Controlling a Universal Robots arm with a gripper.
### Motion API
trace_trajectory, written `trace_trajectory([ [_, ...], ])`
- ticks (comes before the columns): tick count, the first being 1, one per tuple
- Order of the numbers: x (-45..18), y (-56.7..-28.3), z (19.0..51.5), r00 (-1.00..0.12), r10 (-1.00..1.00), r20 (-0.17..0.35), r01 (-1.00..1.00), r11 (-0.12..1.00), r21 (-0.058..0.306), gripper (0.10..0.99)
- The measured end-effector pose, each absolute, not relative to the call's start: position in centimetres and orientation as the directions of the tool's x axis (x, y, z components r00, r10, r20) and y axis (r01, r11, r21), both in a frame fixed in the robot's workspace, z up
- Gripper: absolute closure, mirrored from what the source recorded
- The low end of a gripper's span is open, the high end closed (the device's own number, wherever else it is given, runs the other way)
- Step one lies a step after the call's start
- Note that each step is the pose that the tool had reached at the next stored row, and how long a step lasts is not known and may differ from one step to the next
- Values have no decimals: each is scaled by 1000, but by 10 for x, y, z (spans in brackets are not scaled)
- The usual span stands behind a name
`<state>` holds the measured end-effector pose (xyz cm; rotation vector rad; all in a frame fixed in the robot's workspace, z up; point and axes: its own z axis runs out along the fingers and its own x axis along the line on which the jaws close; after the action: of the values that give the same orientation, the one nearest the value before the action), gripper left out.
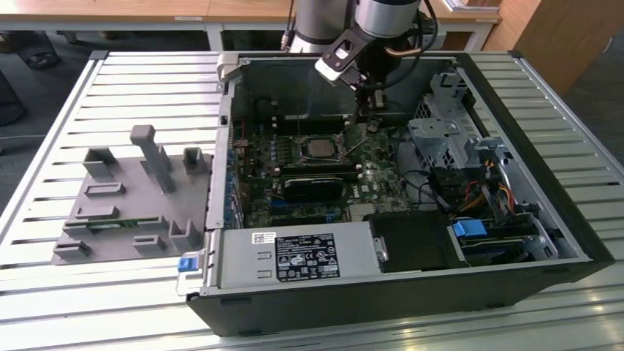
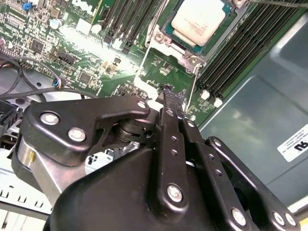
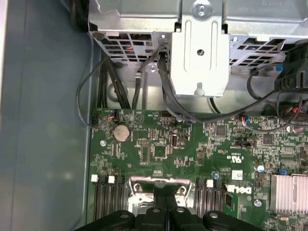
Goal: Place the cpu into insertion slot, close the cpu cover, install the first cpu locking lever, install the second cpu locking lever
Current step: 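Close the cpu cover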
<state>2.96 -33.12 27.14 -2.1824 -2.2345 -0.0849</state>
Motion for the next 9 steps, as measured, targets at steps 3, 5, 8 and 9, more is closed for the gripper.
trace_trajectory([
  [3, 34, -331, 270, -24, 998, 50, 999, 23, 27, 980],
  [5, 37, -331, 269, -24, 998, 50, 999, 23, 27, 980],
  [8, 41, -330, 267, -24, 998, 50, 999, 23, 27, 980],
  [9, 42, -330, 266, -24, 998, 50, 999, 23, 27, 980],
])
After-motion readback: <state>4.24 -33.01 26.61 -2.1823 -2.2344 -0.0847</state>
